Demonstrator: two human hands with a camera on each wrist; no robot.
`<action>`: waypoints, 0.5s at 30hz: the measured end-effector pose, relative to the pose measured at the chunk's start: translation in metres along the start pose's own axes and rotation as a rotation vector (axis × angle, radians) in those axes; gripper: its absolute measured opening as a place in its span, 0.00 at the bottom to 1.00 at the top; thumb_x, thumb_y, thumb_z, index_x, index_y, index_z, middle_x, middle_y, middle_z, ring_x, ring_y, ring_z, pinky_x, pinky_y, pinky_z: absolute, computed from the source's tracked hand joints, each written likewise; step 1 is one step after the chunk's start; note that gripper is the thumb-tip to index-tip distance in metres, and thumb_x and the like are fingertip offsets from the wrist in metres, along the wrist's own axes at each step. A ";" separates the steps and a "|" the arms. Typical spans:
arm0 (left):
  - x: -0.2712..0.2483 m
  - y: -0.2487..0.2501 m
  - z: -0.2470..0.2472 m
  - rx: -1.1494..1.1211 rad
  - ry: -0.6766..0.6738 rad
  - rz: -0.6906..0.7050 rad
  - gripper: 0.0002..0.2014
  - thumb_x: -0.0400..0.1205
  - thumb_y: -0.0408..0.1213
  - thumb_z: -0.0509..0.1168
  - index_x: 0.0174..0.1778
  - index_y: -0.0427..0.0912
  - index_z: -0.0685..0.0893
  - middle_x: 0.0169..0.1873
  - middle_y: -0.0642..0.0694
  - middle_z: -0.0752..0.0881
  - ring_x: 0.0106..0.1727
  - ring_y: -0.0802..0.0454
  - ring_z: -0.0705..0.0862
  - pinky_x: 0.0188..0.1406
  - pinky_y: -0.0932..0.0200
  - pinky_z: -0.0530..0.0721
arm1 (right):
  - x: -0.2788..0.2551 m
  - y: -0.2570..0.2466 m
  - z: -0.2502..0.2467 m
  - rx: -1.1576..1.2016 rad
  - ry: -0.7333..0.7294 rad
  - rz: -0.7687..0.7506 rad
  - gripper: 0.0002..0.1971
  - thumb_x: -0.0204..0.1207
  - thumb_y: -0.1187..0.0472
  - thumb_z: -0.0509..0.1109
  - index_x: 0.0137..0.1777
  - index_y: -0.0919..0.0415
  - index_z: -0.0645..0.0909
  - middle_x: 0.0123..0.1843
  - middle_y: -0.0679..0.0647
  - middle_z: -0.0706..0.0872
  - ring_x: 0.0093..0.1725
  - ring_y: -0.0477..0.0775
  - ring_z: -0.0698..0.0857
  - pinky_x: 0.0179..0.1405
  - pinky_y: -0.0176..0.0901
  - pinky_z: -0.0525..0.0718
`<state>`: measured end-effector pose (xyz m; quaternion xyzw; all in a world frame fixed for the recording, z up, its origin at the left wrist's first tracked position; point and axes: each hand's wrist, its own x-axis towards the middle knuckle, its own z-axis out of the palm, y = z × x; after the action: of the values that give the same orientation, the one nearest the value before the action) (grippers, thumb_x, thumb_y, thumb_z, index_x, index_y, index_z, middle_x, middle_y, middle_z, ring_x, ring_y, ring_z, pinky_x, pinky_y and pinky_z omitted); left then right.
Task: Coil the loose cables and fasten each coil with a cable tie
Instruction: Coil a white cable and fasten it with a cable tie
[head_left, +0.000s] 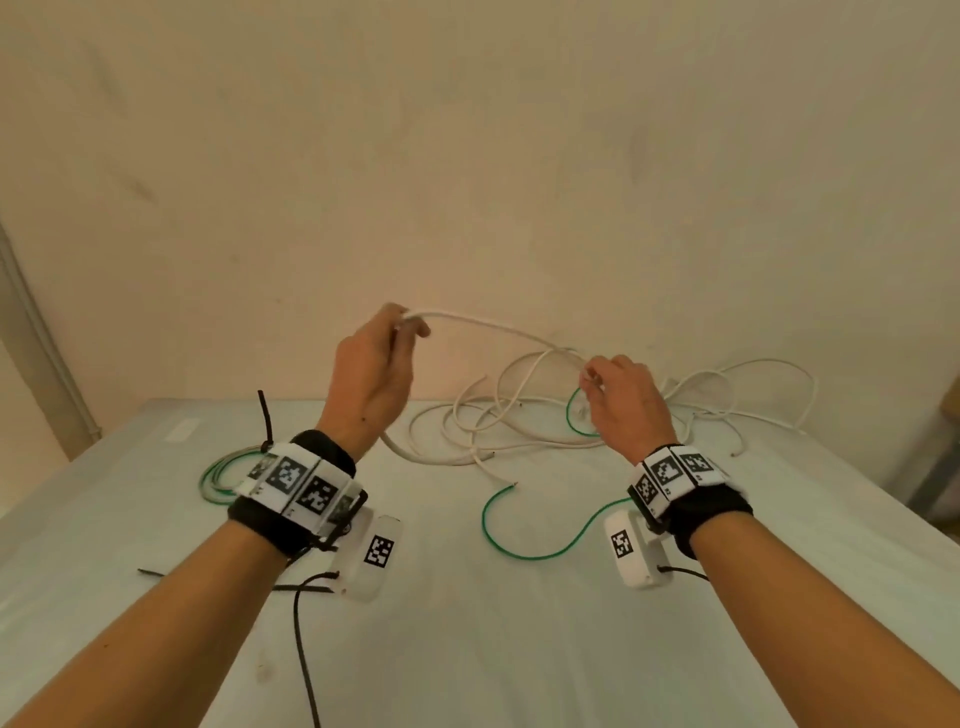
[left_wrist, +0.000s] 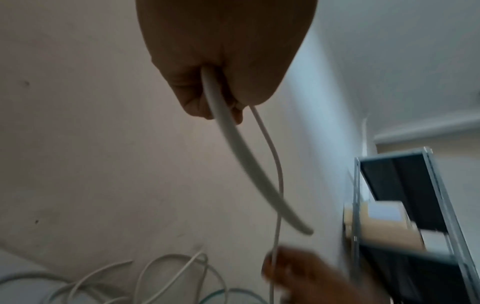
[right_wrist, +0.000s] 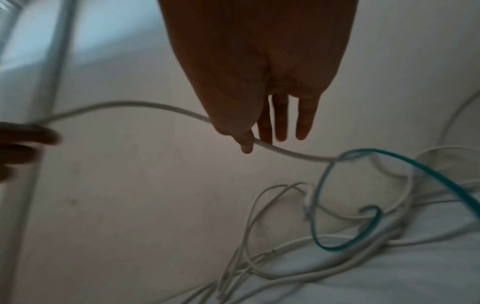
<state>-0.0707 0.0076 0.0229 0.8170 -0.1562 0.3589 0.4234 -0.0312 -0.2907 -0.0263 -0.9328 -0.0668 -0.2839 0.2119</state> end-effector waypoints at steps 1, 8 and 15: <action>0.005 0.001 -0.009 -0.016 0.060 -0.022 0.11 0.93 0.38 0.57 0.48 0.44 0.83 0.26 0.52 0.74 0.24 0.58 0.71 0.24 0.65 0.66 | 0.001 0.008 0.000 -0.038 -0.035 0.055 0.09 0.88 0.60 0.66 0.56 0.65 0.85 0.53 0.65 0.86 0.56 0.71 0.83 0.55 0.60 0.81; -0.006 -0.006 -0.019 0.127 -0.268 -0.209 0.15 0.92 0.40 0.58 0.47 0.42 0.88 0.25 0.51 0.78 0.27 0.46 0.79 0.38 0.41 0.90 | 0.006 -0.028 -0.013 0.497 0.046 0.115 0.11 0.89 0.54 0.69 0.51 0.60 0.87 0.44 0.56 0.92 0.39 0.49 0.93 0.36 0.23 0.80; -0.007 0.001 -0.004 -0.336 -0.355 -0.454 0.10 0.87 0.40 0.71 0.55 0.35 0.87 0.31 0.45 0.79 0.29 0.54 0.80 0.37 0.57 0.90 | 0.026 -0.078 -0.062 0.689 0.154 0.000 0.08 0.82 0.54 0.78 0.51 0.57 0.94 0.39 0.52 0.93 0.30 0.44 0.88 0.34 0.32 0.85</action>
<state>-0.0779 0.0104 0.0198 0.7997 -0.0987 0.0767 0.5873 -0.0596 -0.2468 0.0623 -0.7822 -0.1423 -0.3143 0.5188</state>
